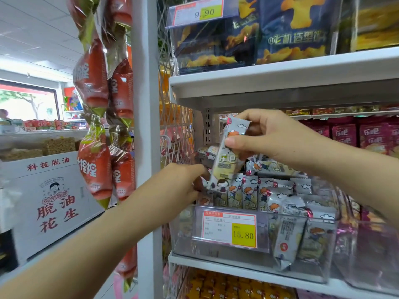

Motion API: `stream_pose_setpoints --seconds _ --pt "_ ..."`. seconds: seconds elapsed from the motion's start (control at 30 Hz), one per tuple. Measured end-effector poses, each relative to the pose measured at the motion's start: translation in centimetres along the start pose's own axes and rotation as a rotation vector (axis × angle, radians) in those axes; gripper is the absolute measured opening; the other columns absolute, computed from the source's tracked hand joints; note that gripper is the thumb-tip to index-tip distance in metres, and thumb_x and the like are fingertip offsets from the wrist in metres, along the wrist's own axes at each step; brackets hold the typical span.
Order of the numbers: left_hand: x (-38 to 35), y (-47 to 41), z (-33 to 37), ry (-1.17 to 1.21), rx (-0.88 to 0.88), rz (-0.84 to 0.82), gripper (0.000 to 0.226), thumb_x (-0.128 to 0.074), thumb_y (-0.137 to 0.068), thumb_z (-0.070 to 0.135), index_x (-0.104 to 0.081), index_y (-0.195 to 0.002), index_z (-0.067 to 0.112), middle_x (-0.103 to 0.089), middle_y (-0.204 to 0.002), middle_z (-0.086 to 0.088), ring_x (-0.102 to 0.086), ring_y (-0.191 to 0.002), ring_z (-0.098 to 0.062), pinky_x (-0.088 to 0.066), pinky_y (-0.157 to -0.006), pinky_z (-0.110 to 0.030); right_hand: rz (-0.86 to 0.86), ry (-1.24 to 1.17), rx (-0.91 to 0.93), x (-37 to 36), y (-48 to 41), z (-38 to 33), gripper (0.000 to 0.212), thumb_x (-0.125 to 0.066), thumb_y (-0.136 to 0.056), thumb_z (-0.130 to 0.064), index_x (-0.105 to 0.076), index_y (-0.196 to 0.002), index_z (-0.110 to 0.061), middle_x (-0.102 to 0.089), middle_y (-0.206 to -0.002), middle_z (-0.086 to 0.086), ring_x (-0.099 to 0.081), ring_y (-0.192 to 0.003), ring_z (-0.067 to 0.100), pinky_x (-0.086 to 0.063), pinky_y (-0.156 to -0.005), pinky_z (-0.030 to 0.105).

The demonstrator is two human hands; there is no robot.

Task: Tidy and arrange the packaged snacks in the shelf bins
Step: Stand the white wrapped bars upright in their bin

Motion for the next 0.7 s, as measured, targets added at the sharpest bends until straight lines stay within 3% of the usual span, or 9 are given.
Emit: stream_pose_setpoints --seconds 0.13,0.23,0.33,0.4,0.5,0.6,0.63,0.7 --pt "0.2 -0.7 -0.1 -0.146 -0.002 0.023 0.023 -0.054 -0.092 0.012 -0.06 -0.112 0.021 -0.066 -0.101 0.006 -0.059 -0.095 -0.014 -0.04 -0.076 -0.021 -0.052 0.022 -0.004 -0.9 0.0 0.1 0.025 -0.073 -0.077 -0.022 -0.062 -0.098 -0.015 -0.074 -0.086 0.003 -0.071 -0.077 0.019 -0.059 -0.069 0.028" --pt "0.3 -1.0 0.0 -0.242 0.001 0.043 0.023 -0.051 -0.086 0.007 -0.057 -0.107 0.016 -0.063 -0.098 -0.001 -0.059 -0.093 -0.024 -0.043 -0.074 -0.031 -0.083 0.075 0.002 -2.5 0.0 0.5 0.024 -0.074 -0.078 -0.022 -0.058 -0.096 -0.017 -0.074 -0.084 0.0 -0.071 -0.075 0.022 -0.059 -0.07 0.038" --pt "0.5 -1.2 0.2 -0.272 0.026 0.019 0.024 -0.05 -0.086 0.004 -0.055 -0.106 0.017 -0.061 -0.098 -0.003 -0.058 -0.094 -0.025 -0.037 -0.068 -0.029 -0.108 0.124 -0.019 -4.0 -0.1 1.2 0.026 -0.077 -0.075 -0.027 -0.056 -0.09 -0.021 -0.074 -0.086 0.001 -0.07 -0.075 0.023 -0.057 -0.074 0.048" --pt "0.5 -1.2 -0.1 -0.236 0.04 -0.002 0.026 -0.051 -0.088 0.005 -0.055 -0.109 0.02 -0.062 -0.096 -0.003 -0.059 -0.095 -0.025 -0.038 -0.067 -0.03 -0.143 0.212 -0.028 -5.0 -0.2 1.8 0.024 -0.078 -0.073 -0.033 -0.06 -0.085 -0.023 -0.072 -0.086 -0.002 -0.067 -0.068 0.013 -0.057 -0.072 0.042" --pt "0.5 -1.0 -0.5 -0.16 0.033 -0.047 0.037 -0.05 -0.093 0.009 -0.053 -0.124 0.028 -0.065 -0.11 0.0 -0.058 -0.101 -0.021 -0.047 -0.078 -0.032 -0.199 0.402 -0.036 -5.8 -0.1 2.1 0.016 -0.069 -0.082 -0.042 -0.067 -0.077 -0.027 -0.064 -0.064 -0.02 -0.052 -0.052 -0.002 -0.041 -0.051 0.015" --pt "0.4 -0.2 -0.6 -0.122 -0.02 -0.054 0.04 -0.052 -0.096 0.014 -0.05 -0.131 0.032 -0.059 -0.124 0.009 -0.054 -0.11 -0.011 -0.044 -0.093 -0.031 -0.258 0.506 -0.032 -6.1 -0.1 2.4 0.019 -0.059 -0.09 -0.042 -0.067 -0.075 -0.032 -0.067 -0.077 -0.012 -0.06 -0.067 0.011 -0.046 -0.061 0.026" --pt "0.5 0.2 -0.6 -0.097 -0.044 -0.037 0.037 -0.053 -0.096 0.015 -0.052 -0.129 0.032 -0.057 -0.12 0.013 -0.053 -0.107 -0.006 -0.042 -0.094 -0.026 -0.29 0.535 -0.021 -6.4 -0.1 2.5 0.02 -0.058 -0.091 -0.04 -0.068 -0.077 -0.03 -0.067 -0.08 -0.008 -0.059 -0.068 0.014 -0.046 -0.062 0.027" --pt "0.4 0.9 -0.6 -0.038 -0.067 -0.009 0.03 -0.054 -0.095 0.018 -0.057 -0.122 0.033 -0.053 -0.105 0.02 -0.049 -0.094 0.004 -0.042 -0.089 -0.02 -0.36 0.569 -0.001 -7.1 -0.2 2.9 0.025 -0.056 -0.093 -0.036 -0.071 -0.083 -0.019 -0.061 -0.067 -0.006 -0.048 -0.053 0.008 -0.037 -0.051 0.018"
Point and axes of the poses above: each hand's wrist, its own y-axis away from the middle knuckle, its own x-axis out of the back of the hand, z = x × y, the point moved 6 cm from there along -y, towards the middle knuckle
